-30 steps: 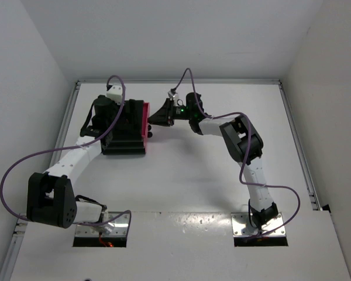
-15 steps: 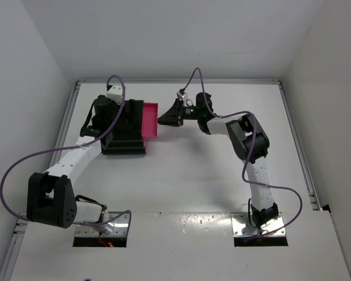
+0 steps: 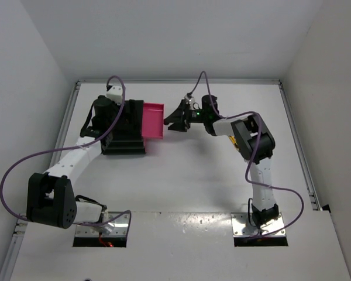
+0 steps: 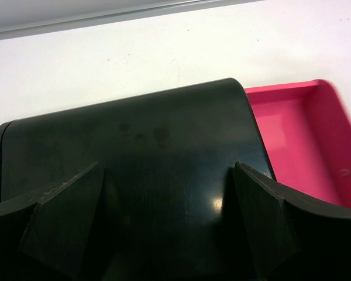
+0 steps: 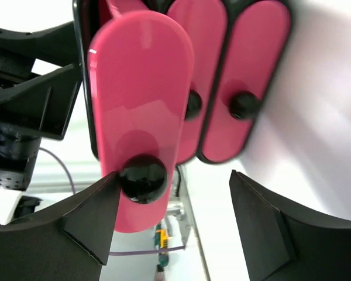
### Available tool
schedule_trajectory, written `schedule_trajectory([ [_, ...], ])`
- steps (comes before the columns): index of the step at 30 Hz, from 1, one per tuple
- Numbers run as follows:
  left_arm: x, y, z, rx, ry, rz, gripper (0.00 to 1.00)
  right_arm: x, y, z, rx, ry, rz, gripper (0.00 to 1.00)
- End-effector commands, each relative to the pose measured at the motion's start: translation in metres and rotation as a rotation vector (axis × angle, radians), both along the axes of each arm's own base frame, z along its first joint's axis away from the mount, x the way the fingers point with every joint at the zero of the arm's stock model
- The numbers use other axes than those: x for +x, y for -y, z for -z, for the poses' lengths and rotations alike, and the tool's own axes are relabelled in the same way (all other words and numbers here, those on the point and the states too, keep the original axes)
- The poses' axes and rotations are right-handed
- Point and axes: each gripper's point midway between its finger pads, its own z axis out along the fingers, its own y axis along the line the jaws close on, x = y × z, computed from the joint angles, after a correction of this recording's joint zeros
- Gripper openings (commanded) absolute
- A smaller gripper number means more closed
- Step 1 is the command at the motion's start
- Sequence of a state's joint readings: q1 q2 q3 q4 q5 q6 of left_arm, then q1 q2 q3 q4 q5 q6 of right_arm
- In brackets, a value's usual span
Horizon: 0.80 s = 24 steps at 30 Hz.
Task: Sort the tools into containers
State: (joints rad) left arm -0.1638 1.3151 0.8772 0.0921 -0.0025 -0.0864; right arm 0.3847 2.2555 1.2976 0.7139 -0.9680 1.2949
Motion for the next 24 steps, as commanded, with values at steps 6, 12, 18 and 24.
schedule_trajectory([
  [6,-0.054,-0.002,0.093,0.044,-0.345,0.034,1.00,0.007,0.112,-0.041,-0.086,0.178,0.115,0.74],
  [12,-0.052,-0.002,0.089,0.041,-0.327,0.034,1.00,-0.002,0.148,-0.061,-0.096,0.280,0.114,0.70],
  [18,-0.052,-0.002,0.081,0.038,-0.305,0.034,1.00,-0.009,0.217,-0.009,-0.711,0.456,0.073,0.57],
  [24,-0.052,0.000,0.081,0.034,-0.306,0.042,1.00,-0.032,0.286,0.021,-1.126,0.495,-0.016,0.46],
])
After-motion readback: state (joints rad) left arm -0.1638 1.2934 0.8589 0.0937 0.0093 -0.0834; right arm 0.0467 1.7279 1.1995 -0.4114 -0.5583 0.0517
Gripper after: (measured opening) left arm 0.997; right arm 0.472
